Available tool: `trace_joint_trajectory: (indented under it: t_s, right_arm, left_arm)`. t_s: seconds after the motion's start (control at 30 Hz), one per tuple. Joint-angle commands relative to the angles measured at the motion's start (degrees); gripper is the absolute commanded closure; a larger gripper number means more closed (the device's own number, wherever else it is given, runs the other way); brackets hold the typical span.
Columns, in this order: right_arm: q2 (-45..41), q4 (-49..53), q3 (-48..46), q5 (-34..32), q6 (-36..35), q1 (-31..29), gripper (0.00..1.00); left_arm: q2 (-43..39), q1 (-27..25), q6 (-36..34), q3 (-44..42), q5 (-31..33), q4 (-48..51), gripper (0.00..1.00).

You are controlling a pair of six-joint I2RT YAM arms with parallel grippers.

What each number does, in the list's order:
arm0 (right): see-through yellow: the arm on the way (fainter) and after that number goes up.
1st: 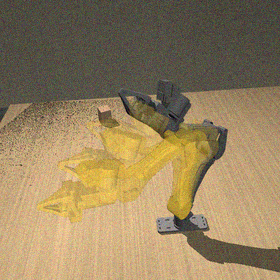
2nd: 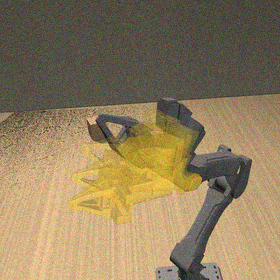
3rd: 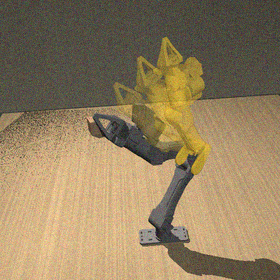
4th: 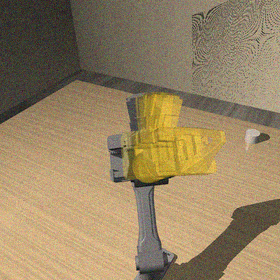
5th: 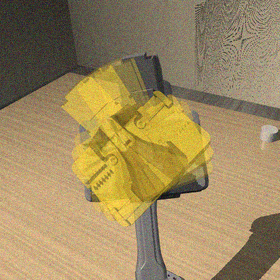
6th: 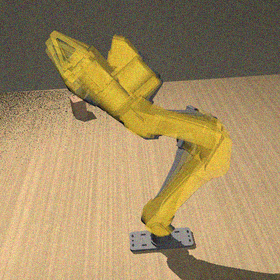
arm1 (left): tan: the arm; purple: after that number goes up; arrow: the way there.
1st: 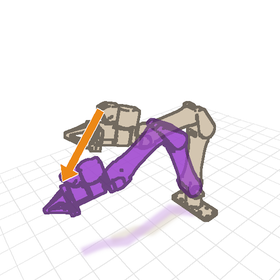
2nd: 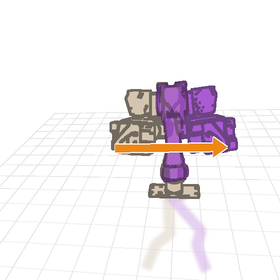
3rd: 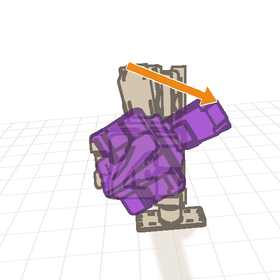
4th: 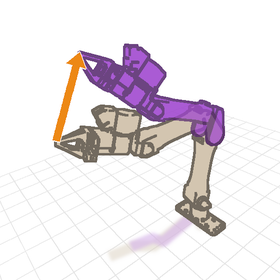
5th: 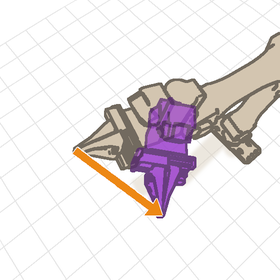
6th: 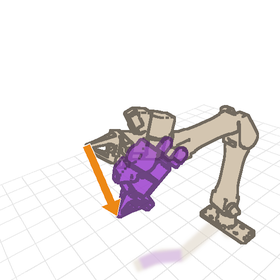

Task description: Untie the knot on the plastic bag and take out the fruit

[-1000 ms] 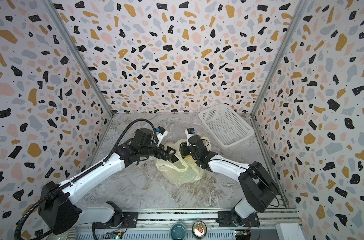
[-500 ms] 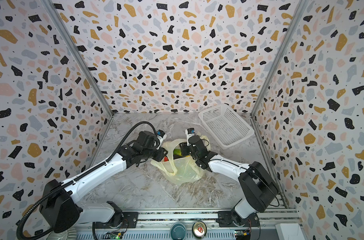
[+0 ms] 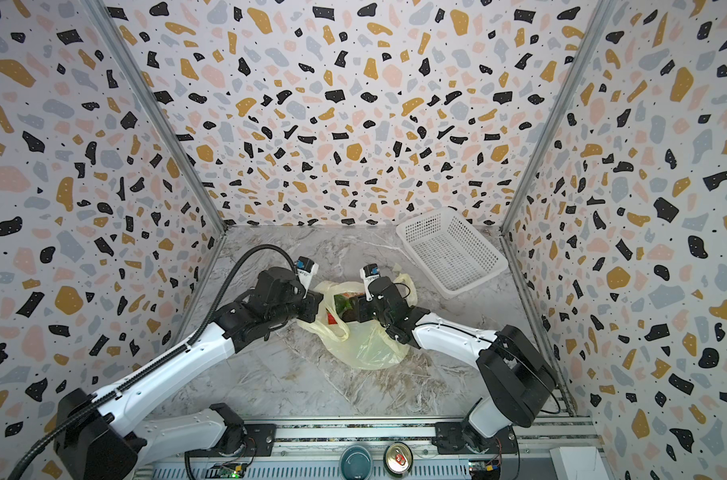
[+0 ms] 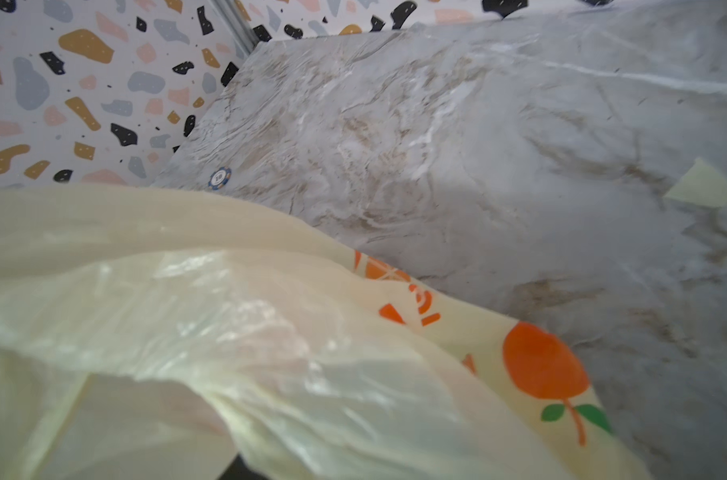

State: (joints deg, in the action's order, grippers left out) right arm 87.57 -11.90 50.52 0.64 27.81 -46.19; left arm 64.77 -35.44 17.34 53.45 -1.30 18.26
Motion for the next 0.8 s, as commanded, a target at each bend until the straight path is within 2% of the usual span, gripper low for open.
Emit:
trace_joint_trajectory:
  t_s: [0.0,0.17,0.3,0.43,0.57,0.67,0.77]
  right_arm:
    - [-1.26,4.52,1.06,2.56,-0.81,-1.12,0.46]
    - [-4.52,14.58,1.37,2.91,-2.43,-5.7,0.26]
    - [-6.07,22.36,-0.58,4.34,-2.38,-9.21,0.18]
    - [-4.2,28.07,-1.5,6.54,-3.03,-11.01,0.13]
    - [-1.7,28.08,-3.14,8.28,-3.62,-11.02,0.11]
    - [-2.03,27.5,-3.15,7.59,-4.03,-9.51,0.1]
    - [-4.6,26.6,-2.22,9.73,-3.7,-6.09,0.09]
  left_arm:
    - [-2.26,-0.18,3.12,-1.96,1.01,-6.25,1.0]
    - [-3.1,-0.24,4.61,-2.74,1.73,-7.16,1.0]
    - [-4.61,-0.23,6.01,-4.2,3.93,-8.63,1.0]
    - [-6.95,-0.29,7.35,-6.69,6.27,-10.14,1.0]
    - [-8.71,-0.41,6.55,-8.82,7.28,-9.64,1.0]
    - [-9.66,-2.21,4.11,-8.74,9.03,-7.19,1.0]
    - [-11.15,-4.85,2.45,-8.88,10.24,-5.96,1.0]
